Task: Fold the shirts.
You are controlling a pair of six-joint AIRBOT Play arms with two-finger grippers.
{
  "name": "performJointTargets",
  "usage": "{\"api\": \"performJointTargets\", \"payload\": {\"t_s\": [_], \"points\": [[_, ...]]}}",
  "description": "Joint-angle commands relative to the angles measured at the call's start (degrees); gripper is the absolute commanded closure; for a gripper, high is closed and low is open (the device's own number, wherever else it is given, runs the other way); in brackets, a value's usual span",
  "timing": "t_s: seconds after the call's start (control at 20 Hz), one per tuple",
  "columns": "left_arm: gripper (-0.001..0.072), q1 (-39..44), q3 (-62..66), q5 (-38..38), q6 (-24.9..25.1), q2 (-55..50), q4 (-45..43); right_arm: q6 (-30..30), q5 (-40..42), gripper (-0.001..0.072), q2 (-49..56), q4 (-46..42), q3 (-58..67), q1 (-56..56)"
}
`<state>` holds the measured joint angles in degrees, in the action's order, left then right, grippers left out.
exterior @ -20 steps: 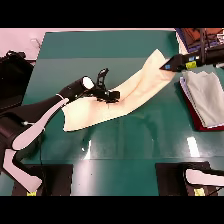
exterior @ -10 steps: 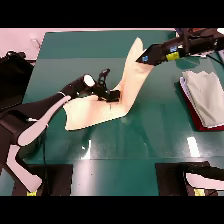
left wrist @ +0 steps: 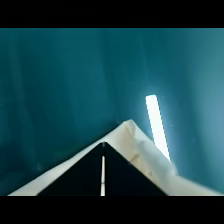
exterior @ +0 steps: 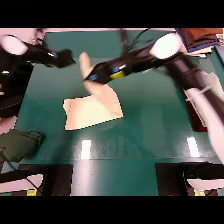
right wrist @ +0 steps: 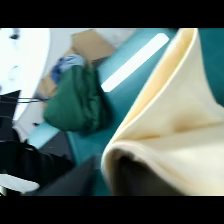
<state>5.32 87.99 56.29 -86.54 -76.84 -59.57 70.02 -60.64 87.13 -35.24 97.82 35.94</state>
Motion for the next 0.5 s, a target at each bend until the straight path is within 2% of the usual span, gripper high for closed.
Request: {"api": "performJointTargets", "payload": {"t_s": [0.0, 0.1, 0.2, 0.3, 0.45], "points": [[0.0678, -6.4, 0.1, 0.8, 0.1, 8.2, -1.8, -6.7, 10.4, 0.027, 7.7, 10.2, 0.3, 9.8], [0.0678, -7.0, 0.1, 1.7, 0.2, 9.5, -2.2, -6.5, 10.3, 0.0273, 9.5, 7.6, 1.5, 10.1], [0.0678, -7.0, 0.1, 3.7, 1.1, 9.6, -2.1, -5.2, 5.7, 0.0278, 9.0, 1.9, 1.4, 6.7], [0.0678, -7.0, -0.1, 5.5, 1.5, 9.6, -2.2, -1.5, -0.1, 0.0278, 7.3, -7.0, -0.5, 0.3], [0.0678, -7.0, -0.1, 6.2, 1.5, 9.3, -2.1, 3.3, -3.4, 0.0278, 3.3, -15.7, -10.3, -11.3]]}}
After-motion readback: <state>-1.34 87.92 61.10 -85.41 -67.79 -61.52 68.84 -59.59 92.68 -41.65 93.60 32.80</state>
